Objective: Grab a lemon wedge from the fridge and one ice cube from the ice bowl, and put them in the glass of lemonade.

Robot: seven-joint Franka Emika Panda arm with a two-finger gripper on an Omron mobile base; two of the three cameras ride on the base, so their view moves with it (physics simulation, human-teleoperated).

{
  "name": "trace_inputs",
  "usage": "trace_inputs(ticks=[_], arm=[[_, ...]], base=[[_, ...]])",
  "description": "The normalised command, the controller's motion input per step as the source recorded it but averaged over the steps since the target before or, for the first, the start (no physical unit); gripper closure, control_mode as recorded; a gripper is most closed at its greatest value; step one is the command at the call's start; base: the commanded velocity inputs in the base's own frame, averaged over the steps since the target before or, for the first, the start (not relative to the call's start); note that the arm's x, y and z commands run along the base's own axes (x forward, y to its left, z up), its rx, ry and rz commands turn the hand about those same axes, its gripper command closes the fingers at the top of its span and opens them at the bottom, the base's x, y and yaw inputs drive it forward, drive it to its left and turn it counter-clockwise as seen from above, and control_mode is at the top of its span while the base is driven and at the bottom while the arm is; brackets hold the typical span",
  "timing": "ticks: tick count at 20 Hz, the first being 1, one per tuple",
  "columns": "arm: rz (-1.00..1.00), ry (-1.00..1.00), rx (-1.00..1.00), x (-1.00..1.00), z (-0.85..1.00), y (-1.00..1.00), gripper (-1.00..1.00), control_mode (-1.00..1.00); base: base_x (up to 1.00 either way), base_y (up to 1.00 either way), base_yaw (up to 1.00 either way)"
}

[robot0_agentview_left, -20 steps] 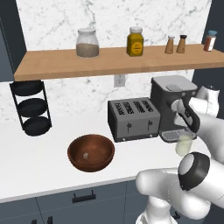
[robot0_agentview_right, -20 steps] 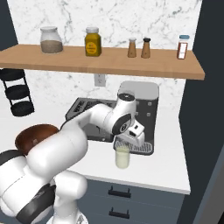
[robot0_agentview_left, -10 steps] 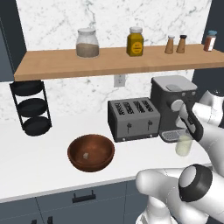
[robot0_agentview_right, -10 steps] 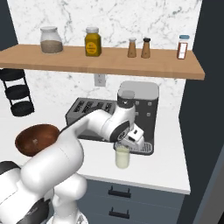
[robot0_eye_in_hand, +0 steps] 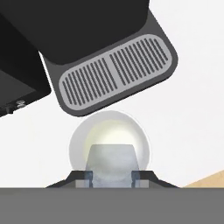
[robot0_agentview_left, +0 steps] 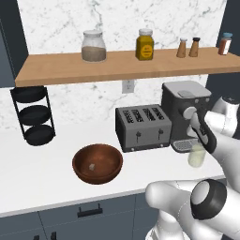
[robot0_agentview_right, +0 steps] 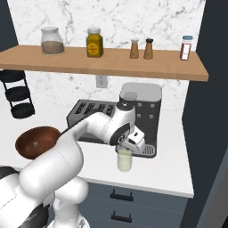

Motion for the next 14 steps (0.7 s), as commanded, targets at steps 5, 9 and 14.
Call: trace_inputs(ticks=[5,9,14], arm=[[0.00,0.00,0.00,0.14,0.00,0.00,1.00,-1.00],[-0.01,-0.01,0.00,0.01,0.00,0.00,1.00,-1.00],[0.00,0.00,0.00,0.00,0.00,0.00,1.00,-1.00]], base=[[0.00,0.00,0.00],[0.00,0.00,0.00],[0.00,0.00,0.00]])
